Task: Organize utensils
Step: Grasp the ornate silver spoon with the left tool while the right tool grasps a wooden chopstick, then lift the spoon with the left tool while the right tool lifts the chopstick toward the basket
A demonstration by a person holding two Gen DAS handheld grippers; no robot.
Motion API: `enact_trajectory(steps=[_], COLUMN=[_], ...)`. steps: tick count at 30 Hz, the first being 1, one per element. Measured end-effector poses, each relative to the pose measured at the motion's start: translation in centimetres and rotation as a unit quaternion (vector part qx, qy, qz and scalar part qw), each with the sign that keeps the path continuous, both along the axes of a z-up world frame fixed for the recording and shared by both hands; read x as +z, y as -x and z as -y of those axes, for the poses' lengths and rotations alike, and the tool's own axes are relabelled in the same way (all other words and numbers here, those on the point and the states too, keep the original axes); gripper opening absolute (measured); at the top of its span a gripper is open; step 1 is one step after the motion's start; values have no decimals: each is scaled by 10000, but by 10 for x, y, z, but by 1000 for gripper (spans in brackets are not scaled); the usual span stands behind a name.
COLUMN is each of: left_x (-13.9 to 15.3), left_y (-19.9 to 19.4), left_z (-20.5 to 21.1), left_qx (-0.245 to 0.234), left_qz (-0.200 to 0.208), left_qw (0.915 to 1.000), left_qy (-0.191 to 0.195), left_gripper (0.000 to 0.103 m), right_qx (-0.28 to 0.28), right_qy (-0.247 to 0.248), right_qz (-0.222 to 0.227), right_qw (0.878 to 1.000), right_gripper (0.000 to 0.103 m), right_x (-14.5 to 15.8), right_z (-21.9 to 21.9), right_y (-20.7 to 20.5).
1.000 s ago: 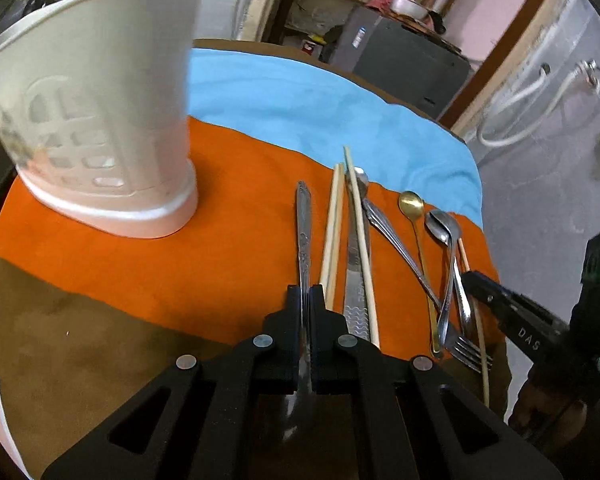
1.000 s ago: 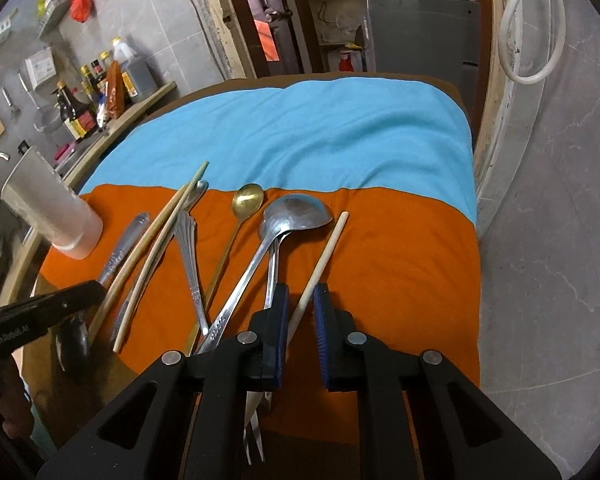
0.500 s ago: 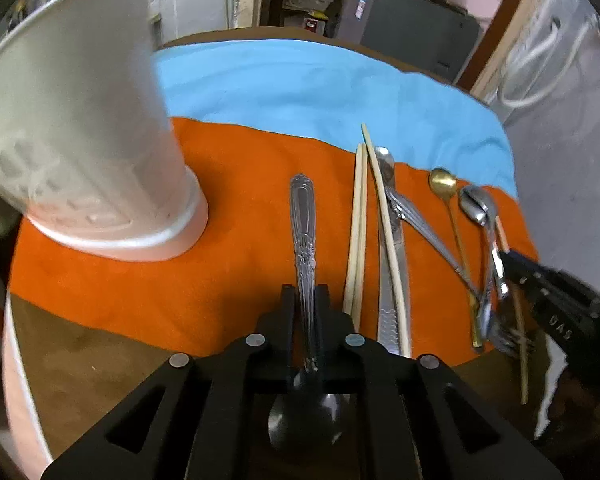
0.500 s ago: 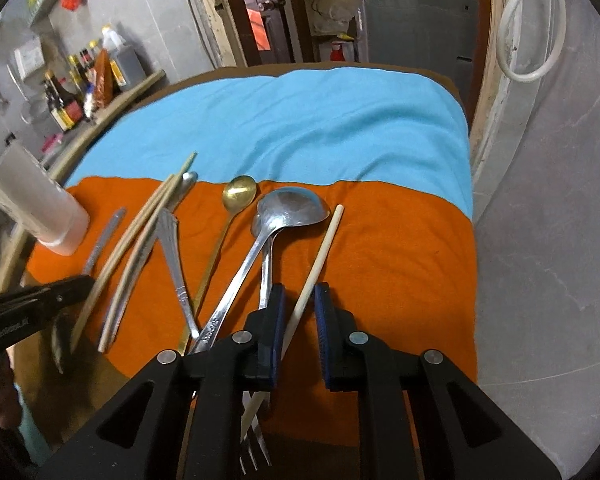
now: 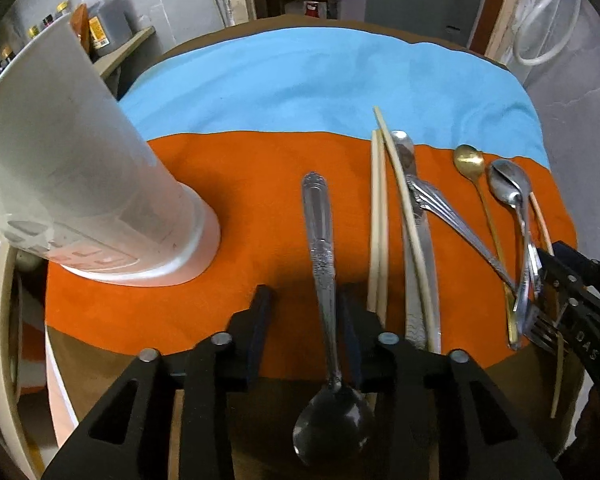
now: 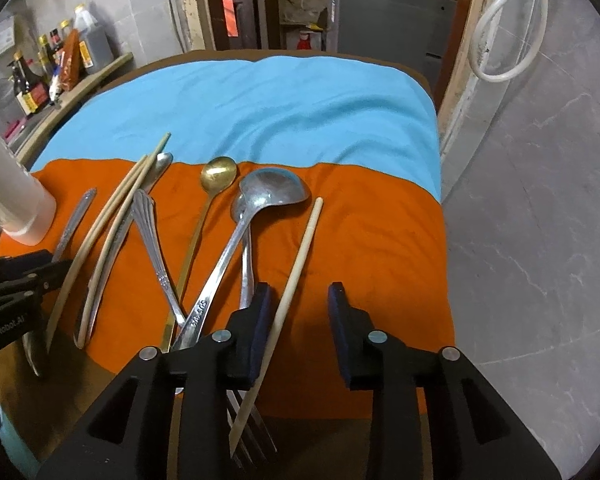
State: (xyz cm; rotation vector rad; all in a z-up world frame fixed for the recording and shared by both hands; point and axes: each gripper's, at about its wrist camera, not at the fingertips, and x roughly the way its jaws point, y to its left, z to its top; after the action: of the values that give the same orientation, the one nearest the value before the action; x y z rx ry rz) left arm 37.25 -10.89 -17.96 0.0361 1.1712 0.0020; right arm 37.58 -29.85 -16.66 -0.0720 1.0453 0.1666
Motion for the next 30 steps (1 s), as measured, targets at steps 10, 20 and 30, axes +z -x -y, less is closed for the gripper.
enact_trajectory(steps=[10, 20, 30], left_x=[5, 26, 74], left_y=[2, 43, 63], left_z=[-6, -24, -34], left_qx=[-189, -397, -366], left_qz=[140, 850, 2010], left_qw=[9980, 9845, 9651], left_qy=[589, 1484, 1640], left_gripper=[5, 5, 5], right_qx=[-526, -958, -565], right_qy=[-302, -1963, -2927], right_qz=[-96, 228, 1793], right_qw=[9981, 9756, 9376], right_gripper=[15, 3, 3], right_x=[0, 13, 64], right_z=[12, 50, 21], right_y=[-5, 20, 60])
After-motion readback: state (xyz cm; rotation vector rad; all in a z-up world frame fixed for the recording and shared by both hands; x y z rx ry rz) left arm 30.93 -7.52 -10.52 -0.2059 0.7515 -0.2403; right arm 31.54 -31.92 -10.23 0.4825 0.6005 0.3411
